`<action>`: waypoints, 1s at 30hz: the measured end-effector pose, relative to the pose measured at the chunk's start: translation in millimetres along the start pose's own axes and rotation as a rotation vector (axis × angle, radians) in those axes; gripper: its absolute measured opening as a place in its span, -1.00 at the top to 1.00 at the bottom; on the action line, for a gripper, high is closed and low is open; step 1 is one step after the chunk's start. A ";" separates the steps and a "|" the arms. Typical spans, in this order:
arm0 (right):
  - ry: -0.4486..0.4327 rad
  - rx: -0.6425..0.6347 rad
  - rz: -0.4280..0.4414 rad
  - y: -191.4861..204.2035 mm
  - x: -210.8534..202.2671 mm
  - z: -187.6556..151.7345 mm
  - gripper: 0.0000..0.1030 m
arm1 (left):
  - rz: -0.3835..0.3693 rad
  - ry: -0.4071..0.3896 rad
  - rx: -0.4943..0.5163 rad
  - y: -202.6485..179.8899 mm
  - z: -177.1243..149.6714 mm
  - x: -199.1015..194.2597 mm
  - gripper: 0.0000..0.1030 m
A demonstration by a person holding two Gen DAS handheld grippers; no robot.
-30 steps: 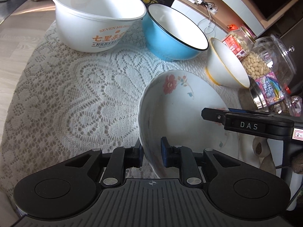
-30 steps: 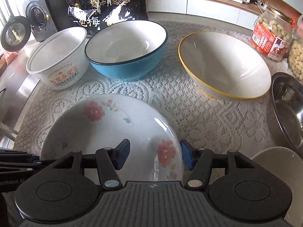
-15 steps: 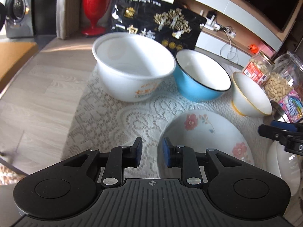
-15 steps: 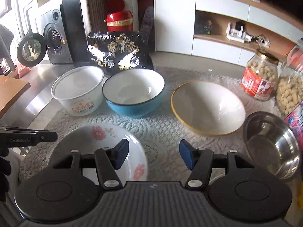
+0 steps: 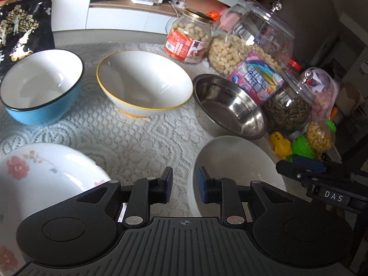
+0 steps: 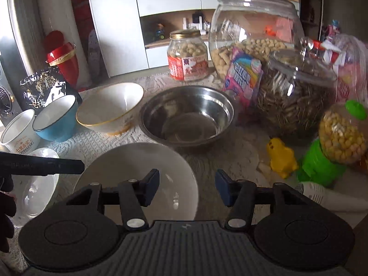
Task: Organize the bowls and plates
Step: 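Grasp the rim of the large white bowl with the left gripper, then lower the white bowl onto the floral plate and open the left gripper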
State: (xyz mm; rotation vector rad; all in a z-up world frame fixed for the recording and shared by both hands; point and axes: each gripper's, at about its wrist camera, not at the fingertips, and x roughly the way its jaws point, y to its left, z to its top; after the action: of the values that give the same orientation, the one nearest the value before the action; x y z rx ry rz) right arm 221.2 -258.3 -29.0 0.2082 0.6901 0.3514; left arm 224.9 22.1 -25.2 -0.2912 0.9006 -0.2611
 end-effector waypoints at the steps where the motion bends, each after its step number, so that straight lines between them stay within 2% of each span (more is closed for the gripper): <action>1: 0.020 0.025 0.014 -4.5 8.4 -6.4 -0.03 | 0.002 0.010 0.002 -2.5 -0.5 4.2 0.50; 5: 0.086 0.104 0.078 -11.8 34.5 -17.8 0.05 | 0.035 0.075 0.014 -10.4 -6.5 26.0 0.50; 8: 0.139 0.143 0.116 -16.2 50.0 -24.0 0.12 | 0.030 0.115 0.006 -11.8 -11.0 40.3 0.50; 10: 0.166 0.144 0.127 -14.9 54.0 -29.8 0.17 | 0.025 0.132 0.007 -14.3 -13.9 47.6 0.39; 15: 0.157 0.114 0.169 -9.9 52.4 -32.9 0.18 | 0.026 0.151 0.025 -17.3 -16.7 56.6 0.34; 19: 0.129 0.037 0.105 4.4 50.8 -36.1 0.18 | 0.021 0.131 -0.021 -14.9 -20.8 53.7 0.33; 23: 0.124 0.082 0.095 5.8 46.8 -35.0 0.19 | 0.066 0.129 0.012 -22.7 -22.7 52.0 0.33; 26: 0.095 0.077 0.094 17.0 37.8 -34.5 0.19 | 0.082 0.130 0.008 -18.1 -26.8 40.9 0.29; 30: 0.058 0.023 0.130 46.5 24.5 -23.0 0.19 | 0.070 0.071 -0.042 3.6 -27.8 7.8 0.33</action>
State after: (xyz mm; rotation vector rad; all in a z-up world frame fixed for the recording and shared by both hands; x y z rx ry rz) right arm 212.2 -204.4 -46.6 0.2670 0.7395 0.4757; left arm 207.8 19.0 -48.5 -0.2902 0.9859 -0.1892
